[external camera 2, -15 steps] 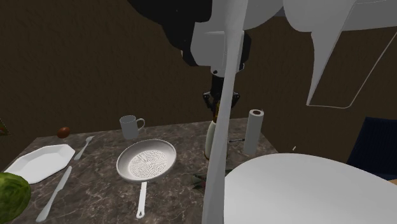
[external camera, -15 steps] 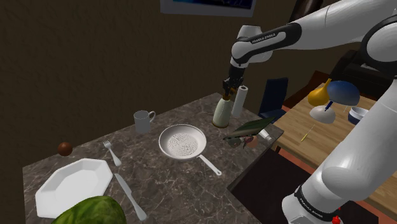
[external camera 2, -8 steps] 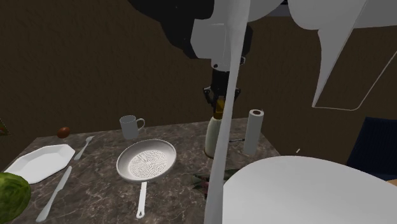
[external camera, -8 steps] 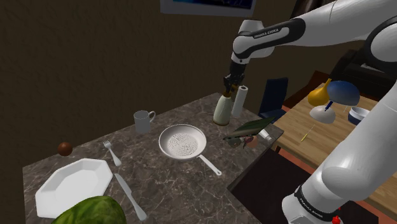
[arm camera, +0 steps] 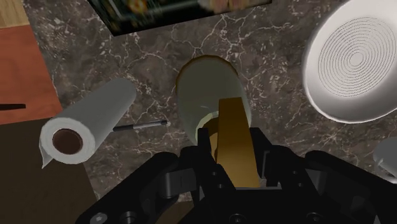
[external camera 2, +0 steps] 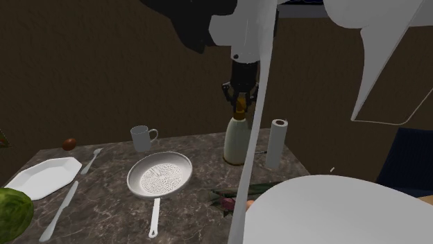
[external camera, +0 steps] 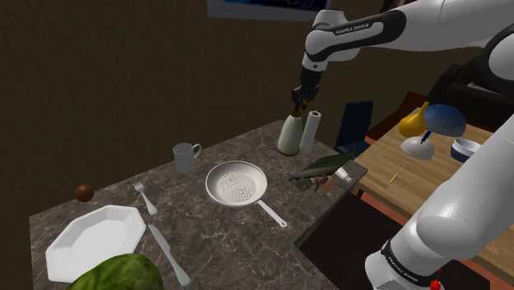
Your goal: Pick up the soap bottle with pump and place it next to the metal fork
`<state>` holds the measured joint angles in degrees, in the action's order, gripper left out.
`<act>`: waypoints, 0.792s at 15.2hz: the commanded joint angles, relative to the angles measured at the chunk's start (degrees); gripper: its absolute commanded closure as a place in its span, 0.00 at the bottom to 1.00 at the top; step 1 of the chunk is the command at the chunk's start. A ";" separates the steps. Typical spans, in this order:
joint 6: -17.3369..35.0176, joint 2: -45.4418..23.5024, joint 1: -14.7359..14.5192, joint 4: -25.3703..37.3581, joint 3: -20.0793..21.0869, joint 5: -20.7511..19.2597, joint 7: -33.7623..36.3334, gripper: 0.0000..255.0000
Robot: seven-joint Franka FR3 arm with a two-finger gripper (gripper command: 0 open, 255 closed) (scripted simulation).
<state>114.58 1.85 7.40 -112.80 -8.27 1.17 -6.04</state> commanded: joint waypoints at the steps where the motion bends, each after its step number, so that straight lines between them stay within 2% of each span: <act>1: -1.54 0.26 -0.03 1.31 0.03 -0.06 0.11 1.00; 12: -9.93 0.82 -0.04 9.15 0.06 -0.19 0.34 1.00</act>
<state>105.34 2.59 7.36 -104.28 -8.22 0.98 -5.74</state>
